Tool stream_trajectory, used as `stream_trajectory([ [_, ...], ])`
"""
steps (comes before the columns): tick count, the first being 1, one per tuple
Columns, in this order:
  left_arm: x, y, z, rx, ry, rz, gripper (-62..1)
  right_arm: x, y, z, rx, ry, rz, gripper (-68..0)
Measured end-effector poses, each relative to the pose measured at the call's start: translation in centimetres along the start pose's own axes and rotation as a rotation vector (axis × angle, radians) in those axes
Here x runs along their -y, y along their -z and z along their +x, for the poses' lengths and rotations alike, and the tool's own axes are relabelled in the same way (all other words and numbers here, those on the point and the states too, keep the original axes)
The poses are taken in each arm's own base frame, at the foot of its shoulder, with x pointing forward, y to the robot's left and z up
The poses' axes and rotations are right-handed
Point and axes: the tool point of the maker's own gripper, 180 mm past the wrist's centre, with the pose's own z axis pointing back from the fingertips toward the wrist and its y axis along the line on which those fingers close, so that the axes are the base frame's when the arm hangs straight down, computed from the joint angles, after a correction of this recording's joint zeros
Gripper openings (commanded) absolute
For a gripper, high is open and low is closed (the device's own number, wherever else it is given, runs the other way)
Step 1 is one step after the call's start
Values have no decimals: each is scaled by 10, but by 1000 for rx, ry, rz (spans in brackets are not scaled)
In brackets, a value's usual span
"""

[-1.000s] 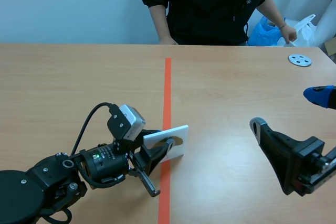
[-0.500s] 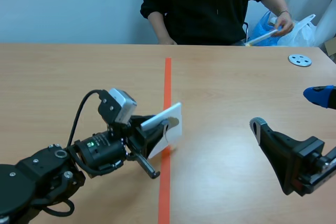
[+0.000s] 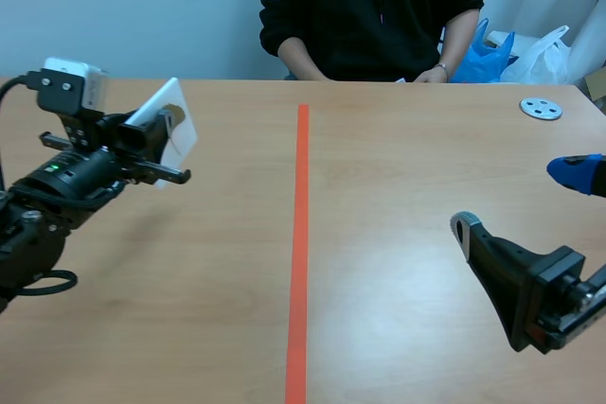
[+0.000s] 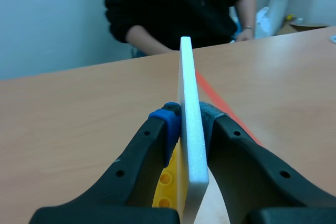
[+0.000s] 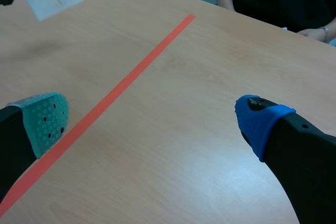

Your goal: Sort the leaf by its shape. The table is split by an orange tape line. A compound leaf with several leaflets goes to the left side, a simple leaf with one blade goes to the right side. Return to the home posture when a red brick is placed on the table.

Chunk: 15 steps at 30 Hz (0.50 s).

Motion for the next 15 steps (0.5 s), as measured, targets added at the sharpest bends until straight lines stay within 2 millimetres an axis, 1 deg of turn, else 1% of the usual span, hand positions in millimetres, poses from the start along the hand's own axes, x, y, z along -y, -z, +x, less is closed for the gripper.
stream_trajectory([
  [4, -42, -9, 4, -9, 4, 89, -569, 0, 0, 0, 0, 0, 0, 4],
  [6, -61, -13, 1, -19, 1, 132, -569, 0, 0, 0, 0, 0, 0, 4],
  [8, -78, -15, -6, -35, -19, 182, -569, 0, 0, 0, 0, 0, 0, 4],
  [11, -97, -17, -24, -73, -67, 248, -569, 0, 0, 0, 0, 0, 0, 4],
  [13, -106, -17, -35, -99, -84, 280, -569, 0, 0, 0, 0, 0, 0, 4],
  [15, -113, -15, -41, -114, -94, 304, -569, 0, 0, 0, 0, 0, 0, 4],
])
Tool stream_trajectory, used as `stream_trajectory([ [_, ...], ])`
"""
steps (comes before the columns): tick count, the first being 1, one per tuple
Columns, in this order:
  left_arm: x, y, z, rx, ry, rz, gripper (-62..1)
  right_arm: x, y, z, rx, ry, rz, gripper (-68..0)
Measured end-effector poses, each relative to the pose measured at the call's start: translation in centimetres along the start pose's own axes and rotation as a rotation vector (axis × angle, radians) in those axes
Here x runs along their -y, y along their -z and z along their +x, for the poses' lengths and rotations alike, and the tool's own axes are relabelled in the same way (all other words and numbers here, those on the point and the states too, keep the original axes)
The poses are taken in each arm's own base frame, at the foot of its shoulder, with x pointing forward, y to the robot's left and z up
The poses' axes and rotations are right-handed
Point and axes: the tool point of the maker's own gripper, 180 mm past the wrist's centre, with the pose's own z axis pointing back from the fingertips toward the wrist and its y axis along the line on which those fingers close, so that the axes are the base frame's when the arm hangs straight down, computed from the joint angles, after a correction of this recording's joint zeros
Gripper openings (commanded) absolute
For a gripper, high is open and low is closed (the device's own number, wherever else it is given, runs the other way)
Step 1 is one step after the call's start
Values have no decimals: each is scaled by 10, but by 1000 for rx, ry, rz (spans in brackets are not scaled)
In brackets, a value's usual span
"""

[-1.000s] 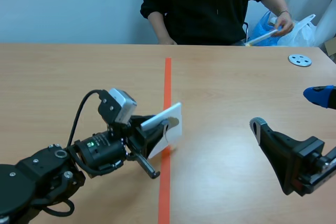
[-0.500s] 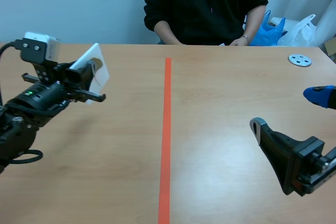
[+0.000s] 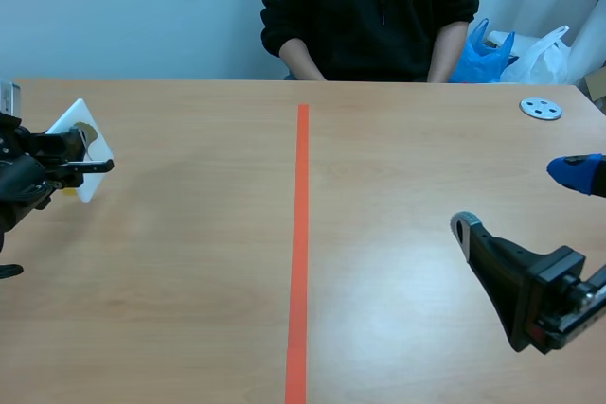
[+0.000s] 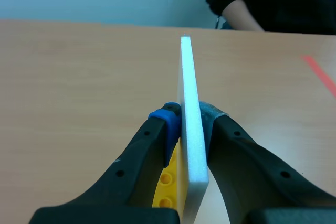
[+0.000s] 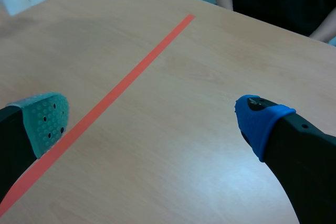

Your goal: Sort the leaf by its shape. The table is split by an orange tape line. A compound leaf with several leaflets goes to the left side, a simple leaf with one blade goes to the right side. Return to the home posture when a red brick is placed on the table.

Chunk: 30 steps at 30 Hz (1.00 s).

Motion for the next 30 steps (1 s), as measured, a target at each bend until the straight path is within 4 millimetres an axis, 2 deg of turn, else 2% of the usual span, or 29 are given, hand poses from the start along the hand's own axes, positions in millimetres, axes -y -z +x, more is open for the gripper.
stream_trajectory([
  [6, -11, 12, -5, 0, -25, 66, -566, 0, 0, 0, 0, 0, 0, 4],
  [9, -18, 8, -14, 8, -33, 97, -555, 0, 0, 1, 3, 8, -2, 4],
  [12, -26, 0, -30, -21, -28, 136, -507, 0, 0, 1, 5, 11, -2, 4],
  [17, -26, -4, -38, -32, -30, 140, -483, 0, 0, 0, -2, 11, -2, 4],
  [18, -25, -4, -38, -32, -33, 138, -457, 0, 0, 0, -2, 11, -2, 4],
  [27, -20, -3, -35, -9, -42, 128, -56, 0, 0, 0, -2, 11, -2, 4],
  [28, -20, -3, -31, 11, -44, 123, -28, 0, 0, 0, -2, 11, -2, 4],
  [30, -21, -2, -25, 26, -37, 119, -10, 0, 0, 0, -2, 11, -2, 4],
])
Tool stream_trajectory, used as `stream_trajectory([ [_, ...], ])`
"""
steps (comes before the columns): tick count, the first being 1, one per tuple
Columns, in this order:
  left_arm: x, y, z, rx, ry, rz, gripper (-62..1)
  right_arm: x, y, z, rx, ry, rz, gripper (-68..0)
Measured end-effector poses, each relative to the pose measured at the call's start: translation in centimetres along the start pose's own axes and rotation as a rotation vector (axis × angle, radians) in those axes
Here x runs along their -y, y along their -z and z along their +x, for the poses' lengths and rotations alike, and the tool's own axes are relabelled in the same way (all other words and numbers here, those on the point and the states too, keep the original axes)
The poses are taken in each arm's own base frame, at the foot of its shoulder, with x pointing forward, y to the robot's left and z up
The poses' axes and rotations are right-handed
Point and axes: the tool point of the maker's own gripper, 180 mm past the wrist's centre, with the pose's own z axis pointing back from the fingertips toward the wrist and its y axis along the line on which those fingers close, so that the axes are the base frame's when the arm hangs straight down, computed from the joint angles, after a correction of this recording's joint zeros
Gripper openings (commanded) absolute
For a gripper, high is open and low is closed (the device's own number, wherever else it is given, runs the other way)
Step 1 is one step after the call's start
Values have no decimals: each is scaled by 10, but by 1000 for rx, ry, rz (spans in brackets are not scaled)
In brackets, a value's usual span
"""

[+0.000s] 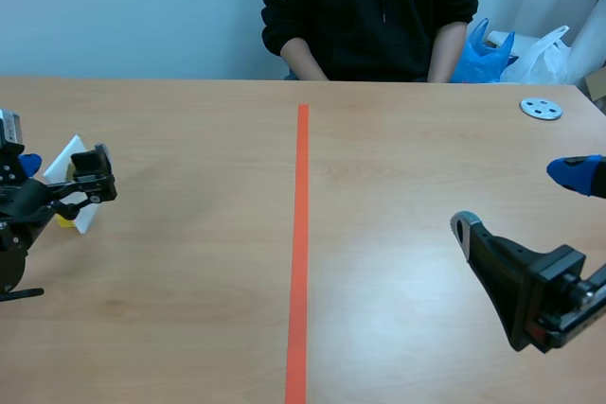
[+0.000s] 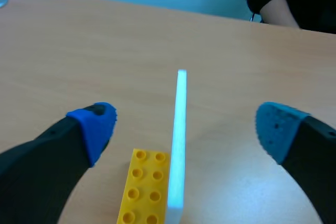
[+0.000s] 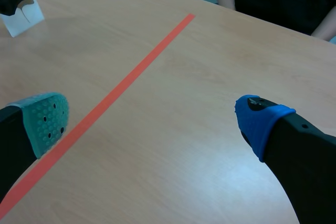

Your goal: Sort the leaf by its shape. The table is split by an orange tape line. A compound leaf with several leaflets goes to the left side, a simple leaf with one blade goes to the right side. Return to the home posture when a red brick is placed on the table.

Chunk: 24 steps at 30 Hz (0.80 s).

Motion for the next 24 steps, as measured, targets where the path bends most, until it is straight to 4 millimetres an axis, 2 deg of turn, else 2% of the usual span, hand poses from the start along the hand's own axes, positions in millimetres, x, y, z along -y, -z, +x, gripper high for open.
stream_trajectory([
  [2, -1, 2, 10, 24, 15, -11, 13, 0, 0, 0, 0, 0, 0, 4],
  [8, -12, 1, 55, 97, 99, -69, 14, 0, 0, 0, 0, 0, 0, 4],
  [12, 0, -14, 70, 98, 128, -182, 14, 0, 0, 0, -2, 0, 0, 4],
  [15, 25, -34, 72, 88, 101, -279, 14, 0, 0, -1, -4, 0, 0, 4],
  [18, 63, -59, 74, 77, 90, -409, 14, 0, 0, -1, -4, 0, 0, 4],
  [24, 128, -109, 95, 85, 87, -597, 14, 0, 0, -1, -4, 0, 0, 4],
])
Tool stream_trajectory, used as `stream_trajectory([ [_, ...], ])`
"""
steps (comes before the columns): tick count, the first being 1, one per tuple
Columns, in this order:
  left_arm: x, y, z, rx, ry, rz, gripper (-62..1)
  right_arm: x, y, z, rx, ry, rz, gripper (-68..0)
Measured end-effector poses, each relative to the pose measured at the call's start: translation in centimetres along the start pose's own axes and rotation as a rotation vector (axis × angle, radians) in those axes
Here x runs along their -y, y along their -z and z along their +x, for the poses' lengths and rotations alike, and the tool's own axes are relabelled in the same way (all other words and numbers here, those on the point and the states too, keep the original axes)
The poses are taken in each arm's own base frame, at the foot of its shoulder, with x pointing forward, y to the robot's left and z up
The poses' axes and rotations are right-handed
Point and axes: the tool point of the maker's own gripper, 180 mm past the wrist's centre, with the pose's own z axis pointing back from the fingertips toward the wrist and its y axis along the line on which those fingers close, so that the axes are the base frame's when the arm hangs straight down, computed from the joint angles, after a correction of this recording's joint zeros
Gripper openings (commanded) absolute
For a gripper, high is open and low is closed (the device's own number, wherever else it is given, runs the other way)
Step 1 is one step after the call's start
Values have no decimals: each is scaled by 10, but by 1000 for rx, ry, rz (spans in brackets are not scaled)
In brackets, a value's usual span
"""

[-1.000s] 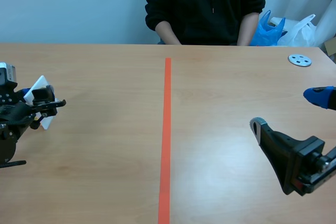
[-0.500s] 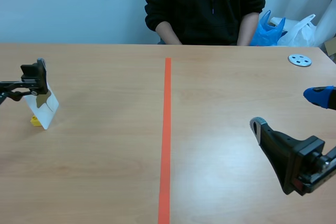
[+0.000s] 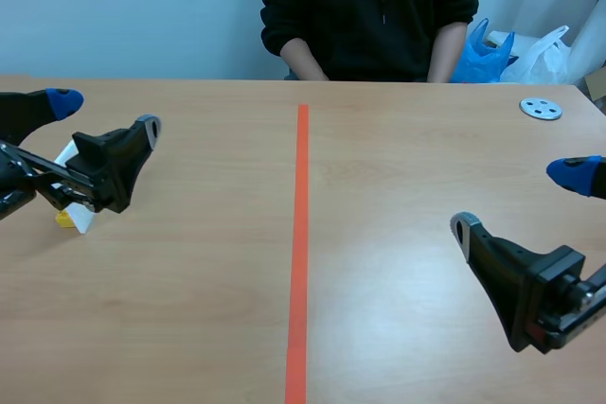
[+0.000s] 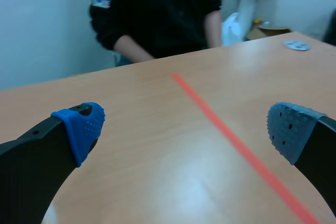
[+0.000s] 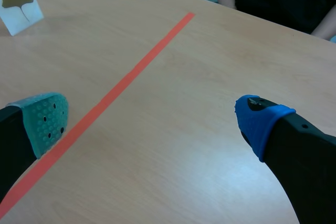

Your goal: Sort the leaf by its shape. The table is split by an orange tape line. A compound leaf with several leaflets goes to the left side, a simple leaf with one blade goes to the right side. Return to the home posture when a red brick is placed on the table.

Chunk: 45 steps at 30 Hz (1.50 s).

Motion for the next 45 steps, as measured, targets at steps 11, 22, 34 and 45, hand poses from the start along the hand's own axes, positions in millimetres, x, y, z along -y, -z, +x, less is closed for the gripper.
stream_trajectory([
  [11, 67, -45, -13, -81, -97, -97, 14, 0, 0, 0, 0, 0, 0, 4],
  [22, 112, -67, -15, -153, -97, -216, 14, 0, 0, -3, -16, 0, 0, 4],
  [34, 111, -68, -25, -194, -114, -187, 14, -1, 0, -6, -34, 1, 5, 4],
  [45, 110, -67, -21, -175, -136, -182, 14, -1, 0, -6, -34, 0, 5, 4],
])
